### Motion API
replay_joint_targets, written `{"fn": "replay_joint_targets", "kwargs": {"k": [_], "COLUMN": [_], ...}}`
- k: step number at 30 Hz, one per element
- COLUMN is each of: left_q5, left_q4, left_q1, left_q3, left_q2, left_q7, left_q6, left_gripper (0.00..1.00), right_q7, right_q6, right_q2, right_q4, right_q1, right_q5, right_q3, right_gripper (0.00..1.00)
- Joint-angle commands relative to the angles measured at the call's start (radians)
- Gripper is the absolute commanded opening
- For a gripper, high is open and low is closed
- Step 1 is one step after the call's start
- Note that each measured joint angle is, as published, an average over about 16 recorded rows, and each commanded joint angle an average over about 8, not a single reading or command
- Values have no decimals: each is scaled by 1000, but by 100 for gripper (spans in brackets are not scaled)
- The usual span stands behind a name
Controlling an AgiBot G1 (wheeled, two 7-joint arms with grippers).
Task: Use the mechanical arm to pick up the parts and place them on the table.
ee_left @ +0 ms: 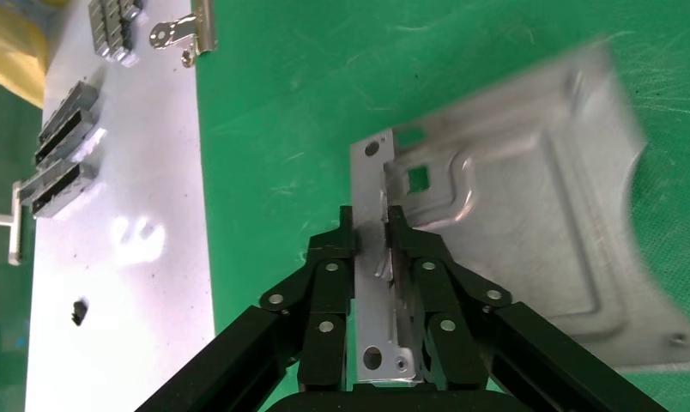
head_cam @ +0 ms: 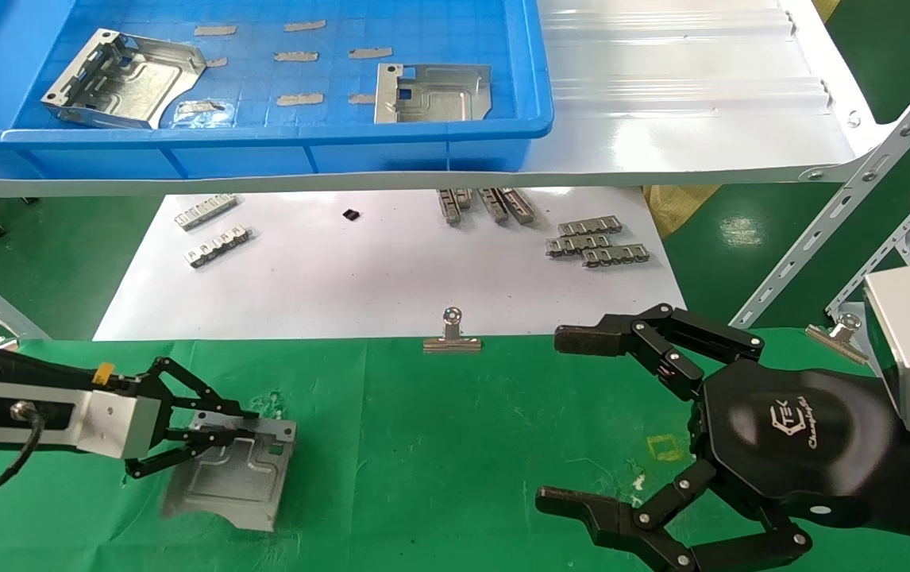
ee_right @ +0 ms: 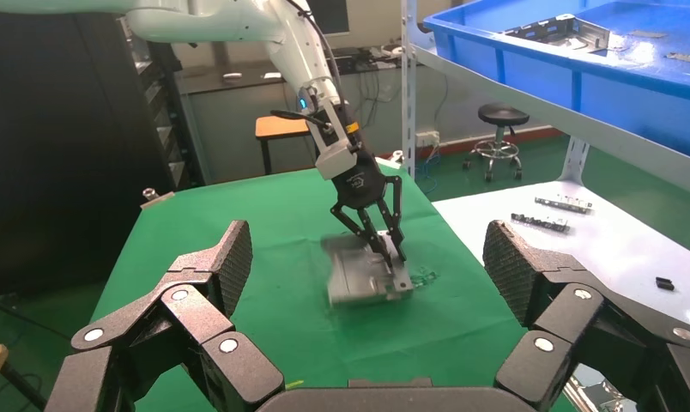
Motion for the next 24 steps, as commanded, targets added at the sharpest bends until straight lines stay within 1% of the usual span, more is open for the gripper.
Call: {"fn": "replay_joint_targets", "kwargs": {"k": [1, 5, 10, 15, 20, 24], "left_q5": [-6, 2, -7, -63, -140, -189], "left_q4": [15, 45, 64, 61, 60, 61], "left_q1": [3, -5, -21, -23, -1, 21], "left_q3": [-4, 2, 5, -12, -43, -63], "left_q2": [5, 16, 15, -10, -36, -47], "left_q7": [22, 19, -30, -132, -249, -297], "left_q6": [1, 17, 47, 57, 56, 54], "left_gripper": [100, 100, 100, 100, 100, 100], "right_q7": [0, 0, 0, 0, 0, 0], "right_q6": [0, 0, 0, 0, 0, 0], "right_q2": [0, 0, 0, 0, 0, 0], "right_q4": [0, 0, 0, 0, 0, 0], "right_q1": [0, 0, 0, 0, 0, 0], "right_q5": [0, 0, 0, 0, 0, 0], "right_q3": [0, 0, 0, 0, 0, 0], "right_gripper": [100, 100, 100, 100, 100, 100]}}
